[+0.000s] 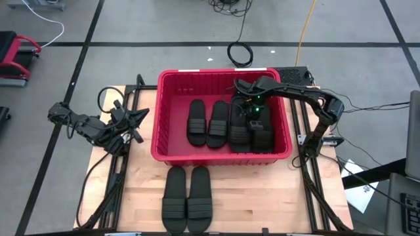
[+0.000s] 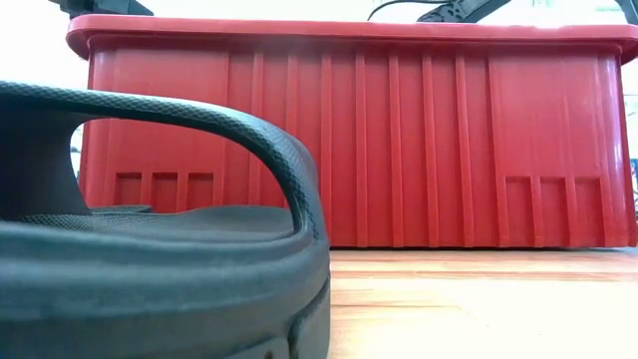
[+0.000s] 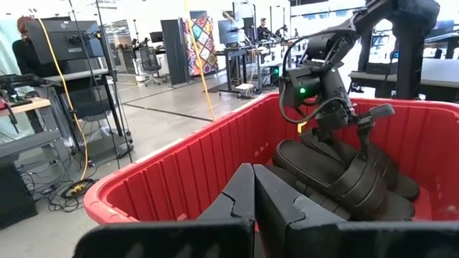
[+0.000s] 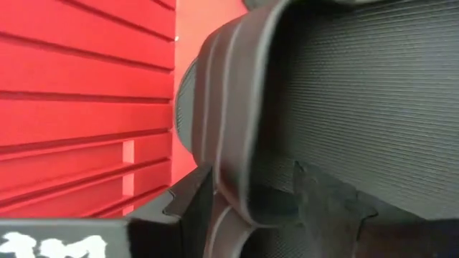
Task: Pick and place slides into bin
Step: Put the black slides into the red bin
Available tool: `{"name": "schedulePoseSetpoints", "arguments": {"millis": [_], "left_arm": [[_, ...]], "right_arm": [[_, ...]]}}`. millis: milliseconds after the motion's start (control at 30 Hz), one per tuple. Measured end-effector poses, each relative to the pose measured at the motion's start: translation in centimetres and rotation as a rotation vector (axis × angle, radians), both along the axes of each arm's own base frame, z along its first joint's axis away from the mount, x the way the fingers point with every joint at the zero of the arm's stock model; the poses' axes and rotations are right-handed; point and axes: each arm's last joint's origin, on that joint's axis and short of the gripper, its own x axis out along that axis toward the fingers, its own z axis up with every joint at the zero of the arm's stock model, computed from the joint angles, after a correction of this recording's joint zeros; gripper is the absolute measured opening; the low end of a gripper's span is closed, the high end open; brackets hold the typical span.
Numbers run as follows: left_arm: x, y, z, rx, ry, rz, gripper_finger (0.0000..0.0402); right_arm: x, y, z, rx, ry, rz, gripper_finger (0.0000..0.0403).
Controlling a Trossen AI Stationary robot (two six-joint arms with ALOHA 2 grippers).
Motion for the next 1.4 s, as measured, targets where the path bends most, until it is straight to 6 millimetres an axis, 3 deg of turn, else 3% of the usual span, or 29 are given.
{"name": "schedulePoseSetpoints", "arguments": {"millis": [233,333,433,533,700,800,933,1067,1267,1400], "left_arm": [[0.0,0.0,0.0,0.001,0.001,0.0,0.0001],[0.0,0.0,0.0,-0.003,-0.002,0.0,0.0001],[0.0,0.0,0.0,-0.002,-0.002,0.0,0.0001],[0.0,0.0,0.0,-0.003,-0.002,0.0,0.0001],[0.0,0.0,0.0,-0.004,-0.003,0.001,0.0001],[0.0,0.0,0.0,-0.004,-0.003,0.001,0.0001],[0.0,0.0,0.0,-0.027,-0.019,0.002,0.0001],[0.0,0.0,0.0,-0.049,-0.033,0.003,0.0001],[0.0,0.0,0.0,-0.044,-0.03,0.003,0.0001],[0.0,0.0,0.0,-0.024,-0.017,0.002,0.0001]], "right_arm": [[-0.8,-1.1,1.1,-0.043,-0.059,-0.048,0.0181],[-1.4,-2.0,3.0,-0.103,-0.081,-0.114,0.0181],[-2.0,-2.6,6.2,-0.18,-0.19,-0.177,0.0176],[-2.8,-2.7,10.4,-0.285,-0.405,-0.262,0.0152],[-4.8,-1.2,17.7,-0.36,-0.922,-0.389,0.0066],[-5.9,0.6,19.7,-0.352,-1.112,-0.401,0.0012],[-6.8,3.1,18.4,-0.271,-1.125,-0.386,0.001],[-7.7,5.5,14.8,-0.188,-1.172,-0.379,0.0002],[-9.9,7.7,9.4,-0.069,-1.42,-0.565,0.0],[-11.4,8.8,6.9,-0.054,-1.43,-0.665,0.0]]}}
